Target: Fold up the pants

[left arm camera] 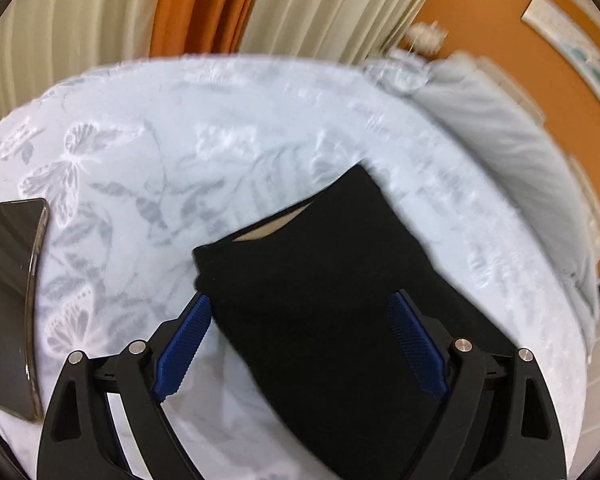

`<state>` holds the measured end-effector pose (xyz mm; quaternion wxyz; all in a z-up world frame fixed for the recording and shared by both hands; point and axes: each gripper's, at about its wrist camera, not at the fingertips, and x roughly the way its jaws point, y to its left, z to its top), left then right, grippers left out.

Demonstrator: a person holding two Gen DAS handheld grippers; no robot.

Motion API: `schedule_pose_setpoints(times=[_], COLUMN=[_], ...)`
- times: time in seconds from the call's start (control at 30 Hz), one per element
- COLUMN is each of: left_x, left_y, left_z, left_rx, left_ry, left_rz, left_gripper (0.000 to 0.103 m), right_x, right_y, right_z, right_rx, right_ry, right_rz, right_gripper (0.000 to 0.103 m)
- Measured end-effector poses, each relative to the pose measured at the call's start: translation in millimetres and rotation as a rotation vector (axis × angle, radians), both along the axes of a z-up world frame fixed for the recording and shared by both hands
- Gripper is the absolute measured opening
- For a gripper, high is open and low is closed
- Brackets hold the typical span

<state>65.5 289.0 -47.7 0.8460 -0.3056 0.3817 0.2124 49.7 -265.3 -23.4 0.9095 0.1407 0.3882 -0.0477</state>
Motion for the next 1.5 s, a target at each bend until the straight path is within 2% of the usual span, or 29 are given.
schedule_pose_setpoints(times=[0.1,0.17,0.27,0.33,0.37,0.4,0.43,0.5,0.6,0.7,0.77,0.83,0.9,0.97,1.03,1.07,1.1,1.13,1.23,1.33,1.43,1.5], left_x=[-4,-1,17,21,24,27,26,21,13,-2,-11,-16,-19,-31,-49,-62,-70,-77,-82,-70,-49,-40], left_y=[19,18,4,-3,-7,-11,-15,-40,-107,-194,-251,-312,-358,-386,-402,-403,-399,-390,-357,-320,-278,-243], left_z=[-23,-23,-24,-22,-20,-15,-9,23,81,119,121,96,60,28,19,24,29,39,59,61,52,45], left_rx=[-0.199,-0.190,-0.129,-0.068,-0.043,-0.034,-0.027,0.028,0.109,0.186,0.223,0.253,0.274,0.317,0.421,0.485,0.502,0.509,0.569,0.636,0.583,0.478], left_ry=[-0.013,-0.020,-0.003,0.004,0.008,-0.003,-0.017,-0.083,-0.202,-0.274,-0.255,-0.171,-0.060,0.007,0.000,-0.047,-0.078,-0.111,-0.173,-0.153,-0.120,-0.127], left_rz=[0.045,0.047,-0.041,-0.045,-0.048,-0.072,-0.086,-0.136,-0.304,-0.494,-0.620,-0.745,-0.842,-0.897,-0.900,-0.901,-0.905,-0.903,-0.855,-0.755,-0.668,-0.601], left_gripper=[0.088,0.089,0.086,0.062,0.028,0.017,0.017,0.016,0.016,0.016,0.019,0.031,0.062,0.064,0.065,0.072,0.084,0.087,0.087,0.087,0.087,0.087], right_x=[-1,-3,-1,1,2,3,4,5,5,2,0,0,1,1,2,2,3,4,14,24,31,33], right_y=[-23,-29,-29,-27,-26,-26,-27,-31,-36,-36,-37,-38,-37,-36,-33,-29,-26,-18,14,48,78,94], right_z=[-6,-6,-6,-5,-4,-4,-5,-5,-2,4,7,8,8,9,11,12,12,13,8,-3,-16,-22], right_rx=[0.103,0.138,0.123,0.103,0.101,0.102,0.105,0.119,0.144,0.145,0.135,0.146,0.157,0.157,0.169,0.189,0.205,0.224,0.226,0.212,0.194,0.148], right_ry=[0.013,0.011,0.009,0.007,0.004,0.003,0.002,-0.001,-0.010,-0.034,-0.047,-0.050,-0.046,-0.044,-0.049,-0.054,-0.056,-0.054,-0.010,0.040,0.081,0.071], right_rz=[-0.053,-0.069,-0.069,-0.071,-0.068,-0.070,-0.076,-0.084,-0.090,-0.082,-0.083,-0.077,-0.067,-0.051,-0.023,0.004,0.027,0.068,0.193,0.274,0.326,0.342], right_gripper=[0.090,0.090,0.090,0.090,0.090,0.090,0.090,0.090,0.090,0.090,0.090,0.090,0.090,0.090,0.090,0.090,0.090,0.090,0.091,0.091,0.091,0.093])
